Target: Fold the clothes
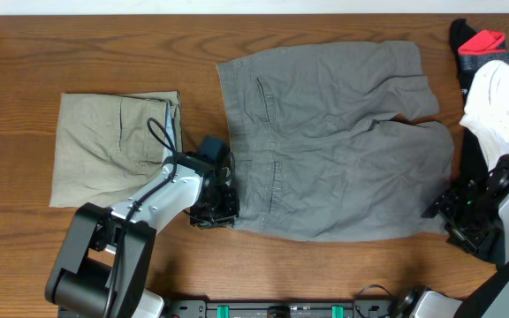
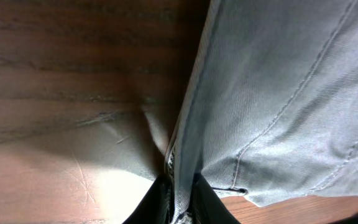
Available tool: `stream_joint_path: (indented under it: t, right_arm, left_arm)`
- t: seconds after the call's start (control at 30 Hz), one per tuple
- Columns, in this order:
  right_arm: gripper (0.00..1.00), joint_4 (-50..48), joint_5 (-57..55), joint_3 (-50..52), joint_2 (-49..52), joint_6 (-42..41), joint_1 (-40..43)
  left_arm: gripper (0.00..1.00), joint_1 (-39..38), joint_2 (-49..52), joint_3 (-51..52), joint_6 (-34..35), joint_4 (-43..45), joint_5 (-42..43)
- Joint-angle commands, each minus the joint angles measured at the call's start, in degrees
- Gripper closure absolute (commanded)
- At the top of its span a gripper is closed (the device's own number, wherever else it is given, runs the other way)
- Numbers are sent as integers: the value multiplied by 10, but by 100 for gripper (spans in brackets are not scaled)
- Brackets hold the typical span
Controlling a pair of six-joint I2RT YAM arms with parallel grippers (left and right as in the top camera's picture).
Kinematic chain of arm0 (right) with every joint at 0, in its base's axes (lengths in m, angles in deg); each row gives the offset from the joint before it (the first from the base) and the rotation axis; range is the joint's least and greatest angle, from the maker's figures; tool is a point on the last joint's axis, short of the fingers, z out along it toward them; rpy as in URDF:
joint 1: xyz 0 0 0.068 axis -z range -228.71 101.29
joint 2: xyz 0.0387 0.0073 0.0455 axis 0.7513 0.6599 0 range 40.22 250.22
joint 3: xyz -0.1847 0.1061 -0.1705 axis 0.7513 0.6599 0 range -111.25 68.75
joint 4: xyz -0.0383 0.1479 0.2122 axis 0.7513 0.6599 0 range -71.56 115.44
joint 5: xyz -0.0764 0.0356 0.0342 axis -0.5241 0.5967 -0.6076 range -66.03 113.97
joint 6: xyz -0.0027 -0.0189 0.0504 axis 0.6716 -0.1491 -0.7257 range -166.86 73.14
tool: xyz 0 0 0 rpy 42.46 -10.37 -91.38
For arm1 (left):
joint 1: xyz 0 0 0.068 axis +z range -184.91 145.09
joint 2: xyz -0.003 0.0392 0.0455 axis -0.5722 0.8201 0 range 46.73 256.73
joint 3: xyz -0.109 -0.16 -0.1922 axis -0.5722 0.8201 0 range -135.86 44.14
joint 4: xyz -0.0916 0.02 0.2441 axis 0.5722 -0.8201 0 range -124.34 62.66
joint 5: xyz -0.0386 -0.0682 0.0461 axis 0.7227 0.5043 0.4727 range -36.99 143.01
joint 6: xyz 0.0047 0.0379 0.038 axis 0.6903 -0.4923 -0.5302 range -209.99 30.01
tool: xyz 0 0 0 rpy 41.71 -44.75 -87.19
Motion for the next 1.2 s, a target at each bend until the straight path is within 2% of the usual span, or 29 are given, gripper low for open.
stream_joint_path:
  t: [0.0, 0.07, 0.2, 0.3, 0.4, 0.43, 0.47, 0.73, 1.03, 1.17]
  right_arm:
    - [27, -21, -2, 32, 3, -22, 3]
    - [28, -60, -4, 54, 3, -43, 3]
    - [37, -162, -4, 106, 3, -98, 3]
    - [56, -217, 5, 126, 3, -106, 3]
    - [86, -220, 6, 118, 1, -103, 3]
    - [95, -213, 13, 112, -1, -93, 3]
    - [99, -199, 20, 102, -4, -82, 3]
    - [99, 6, 37, -50, -77, 9, 3]
    - [99, 221, 17, -212, -190, 49, 3]
    - [99, 281, 30, -274, -218, 49, -2]
  left_arm:
    - [87, 2, -20, -21, 0, -5, -1]
    - [87, 2, -29, -23, 0, -5, -1]
    - [88, 2, -41, -23, 0, -10, -1]
    - [89, 2, -46, -23, 0, -14, -1]
    - [94, 3, -53, -28, 0, -29, -2]
    - [94, 4, -57, -32, 0, -38, -8]
    - [94, 6, -63, -36, 0, -47, -14]
    - [94, 11, -179, -112, -15, -148, -110]
    - [94, 11, -338, -156, -12, -248, -132]
    - [94, 11, -382, -192, -9, -297, -134]
